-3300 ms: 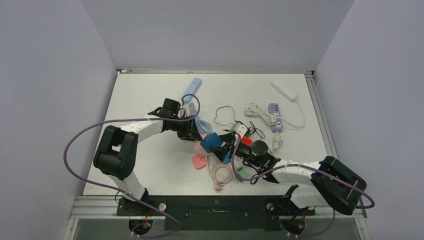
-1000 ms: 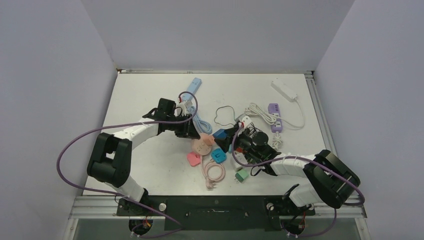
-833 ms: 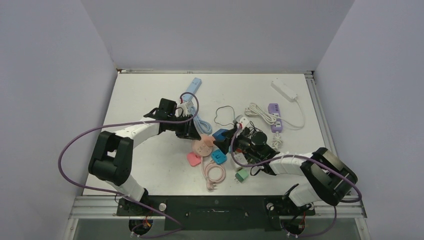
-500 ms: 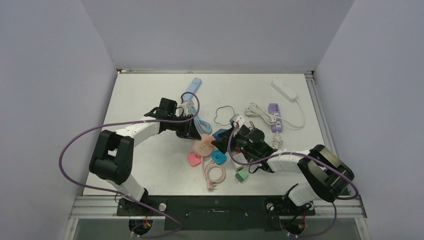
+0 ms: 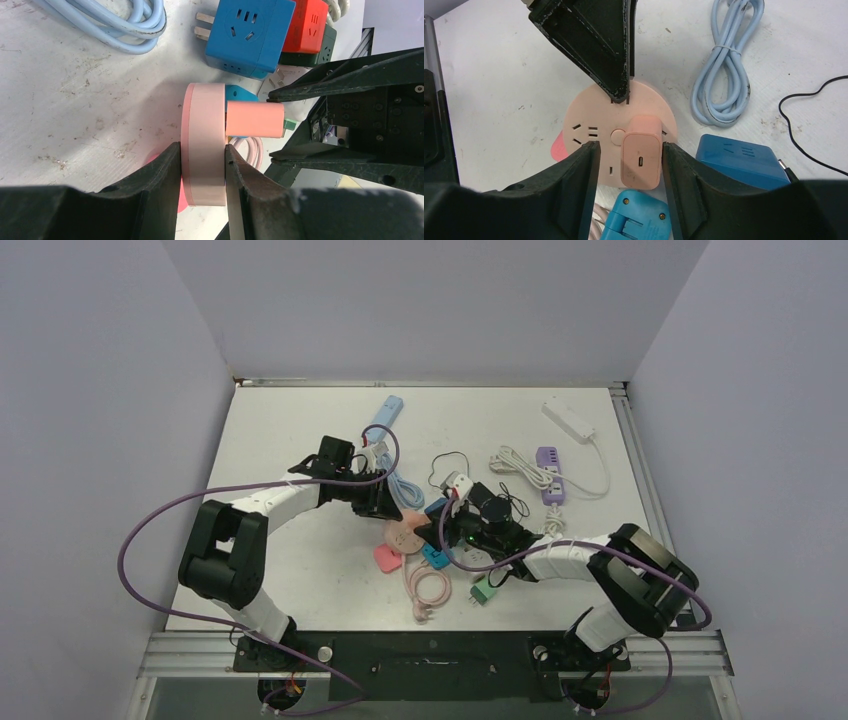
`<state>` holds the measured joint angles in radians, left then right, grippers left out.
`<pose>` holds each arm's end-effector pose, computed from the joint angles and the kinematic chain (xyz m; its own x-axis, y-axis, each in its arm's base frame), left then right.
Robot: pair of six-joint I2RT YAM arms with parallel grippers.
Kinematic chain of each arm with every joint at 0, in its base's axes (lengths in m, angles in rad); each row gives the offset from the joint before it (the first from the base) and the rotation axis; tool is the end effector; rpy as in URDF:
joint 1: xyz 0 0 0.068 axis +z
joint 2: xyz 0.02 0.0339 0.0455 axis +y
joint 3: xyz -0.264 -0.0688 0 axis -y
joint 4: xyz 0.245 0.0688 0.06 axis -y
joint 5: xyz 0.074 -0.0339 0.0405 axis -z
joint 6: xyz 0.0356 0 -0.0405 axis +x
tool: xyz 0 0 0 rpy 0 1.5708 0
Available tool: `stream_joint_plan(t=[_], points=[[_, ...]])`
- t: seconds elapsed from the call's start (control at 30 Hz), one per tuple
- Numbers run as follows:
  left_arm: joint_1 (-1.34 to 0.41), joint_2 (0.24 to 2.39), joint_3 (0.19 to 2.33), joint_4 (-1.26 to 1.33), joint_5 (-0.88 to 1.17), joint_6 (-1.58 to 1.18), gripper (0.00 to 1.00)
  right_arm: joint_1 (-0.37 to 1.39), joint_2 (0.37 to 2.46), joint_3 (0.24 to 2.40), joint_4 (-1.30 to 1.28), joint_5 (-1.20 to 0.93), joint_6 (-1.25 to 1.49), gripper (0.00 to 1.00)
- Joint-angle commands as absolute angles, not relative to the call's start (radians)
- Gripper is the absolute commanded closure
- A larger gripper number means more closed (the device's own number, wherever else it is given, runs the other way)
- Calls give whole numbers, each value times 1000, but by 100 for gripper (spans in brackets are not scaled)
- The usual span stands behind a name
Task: Pull the plug off the socket
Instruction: Place the plug at the center of the board, then remove the plug from the socket.
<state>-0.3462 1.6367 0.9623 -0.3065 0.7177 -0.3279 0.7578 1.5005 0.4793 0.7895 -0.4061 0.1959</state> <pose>0.2952 -0.1314 0.1870 -0.9332 0.0787 -0.3506 0.3160 0.6442 -0.6965 0.1969 0.2057 0.1748 -0.3409 -0.0764 -0.9370 -0.8608 0.4260 0.2784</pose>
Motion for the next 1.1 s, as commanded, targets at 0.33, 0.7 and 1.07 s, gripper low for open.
stream_joint_plan(t=[0.33,0.7,1.07], points=[[-353,1616,1006,-293,766,-322,100,790,1536,547,724,-312,151,55],[-353,1613,1003,-285,782,-325,100,746,1598,580,714,-395,202,65],[-352,1601,1001,-281,778,-322,100,681,1643,584,772,-528,273,83]])
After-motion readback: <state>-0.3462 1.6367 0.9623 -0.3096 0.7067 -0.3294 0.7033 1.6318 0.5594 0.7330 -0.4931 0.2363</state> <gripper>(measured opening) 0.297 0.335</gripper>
